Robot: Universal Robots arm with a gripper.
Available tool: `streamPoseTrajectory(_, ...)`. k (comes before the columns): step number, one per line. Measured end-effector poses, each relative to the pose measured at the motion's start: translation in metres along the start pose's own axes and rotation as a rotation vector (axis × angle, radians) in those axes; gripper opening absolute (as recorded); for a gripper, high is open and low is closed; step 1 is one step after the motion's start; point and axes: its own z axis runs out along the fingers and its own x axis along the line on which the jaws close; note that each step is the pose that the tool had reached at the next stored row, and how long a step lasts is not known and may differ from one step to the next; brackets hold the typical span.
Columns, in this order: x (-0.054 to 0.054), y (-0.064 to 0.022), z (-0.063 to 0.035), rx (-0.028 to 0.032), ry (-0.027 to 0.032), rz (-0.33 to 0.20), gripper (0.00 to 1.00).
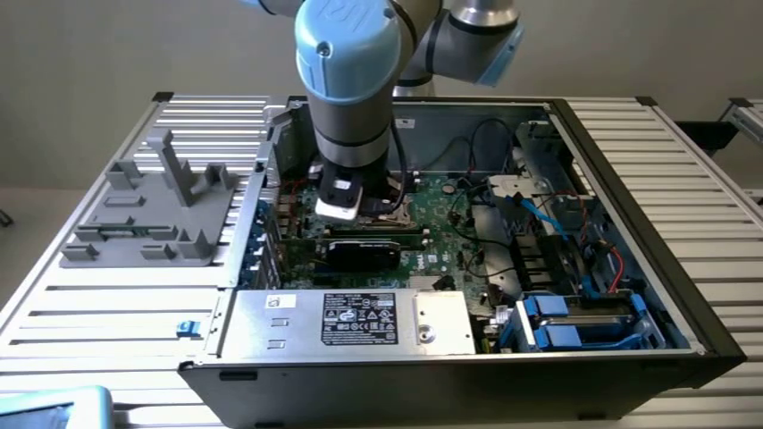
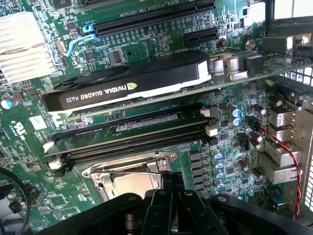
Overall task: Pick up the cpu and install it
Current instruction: 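Install the second cpu locking lever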
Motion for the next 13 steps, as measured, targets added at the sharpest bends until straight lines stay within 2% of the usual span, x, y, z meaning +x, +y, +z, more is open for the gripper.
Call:
streamPoseTrajectory(8, -0.0034, 0.0026, 0.0028, -0.0001, 0.0009, 0.003, 0.11)
streamPoseTrajectory(13, -0.0035, 0.0036, 0.0054, 0.0008, 0.0044, 0.003, 0.11)
